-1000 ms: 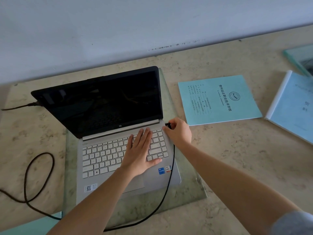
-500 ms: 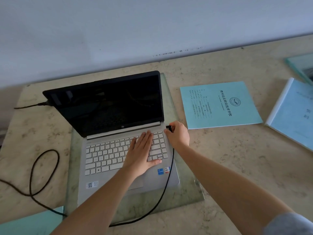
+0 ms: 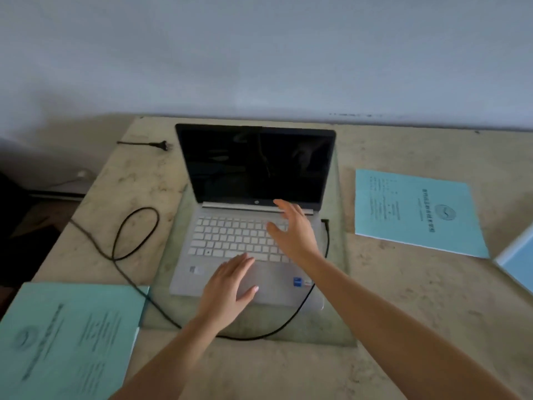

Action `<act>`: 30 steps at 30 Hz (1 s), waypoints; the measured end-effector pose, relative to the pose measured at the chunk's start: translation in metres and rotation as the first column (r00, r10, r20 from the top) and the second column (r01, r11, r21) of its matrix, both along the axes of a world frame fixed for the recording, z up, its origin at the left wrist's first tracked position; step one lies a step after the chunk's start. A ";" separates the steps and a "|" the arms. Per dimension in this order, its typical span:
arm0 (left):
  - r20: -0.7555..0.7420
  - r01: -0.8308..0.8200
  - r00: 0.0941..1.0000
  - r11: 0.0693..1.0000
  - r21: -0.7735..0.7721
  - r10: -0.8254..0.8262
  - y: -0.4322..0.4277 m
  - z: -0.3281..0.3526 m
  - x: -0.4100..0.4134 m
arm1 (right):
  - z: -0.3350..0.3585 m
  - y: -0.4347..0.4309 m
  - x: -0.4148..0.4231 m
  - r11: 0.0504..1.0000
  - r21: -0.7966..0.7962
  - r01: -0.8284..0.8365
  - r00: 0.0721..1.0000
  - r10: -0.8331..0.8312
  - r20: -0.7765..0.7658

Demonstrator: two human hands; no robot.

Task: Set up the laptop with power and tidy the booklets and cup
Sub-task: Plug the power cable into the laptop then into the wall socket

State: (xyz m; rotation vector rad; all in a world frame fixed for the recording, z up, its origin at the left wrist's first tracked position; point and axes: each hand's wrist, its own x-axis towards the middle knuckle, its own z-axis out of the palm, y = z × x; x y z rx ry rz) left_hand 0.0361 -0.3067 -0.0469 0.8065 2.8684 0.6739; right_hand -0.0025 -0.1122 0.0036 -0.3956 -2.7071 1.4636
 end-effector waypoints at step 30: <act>-0.150 -0.595 0.788 0.801 0.061 0.597 -0.520 0.076 0.010 | 0.023 -0.492 -0.025 0.857 0.295 -0.422 0.861 0.481 -0.165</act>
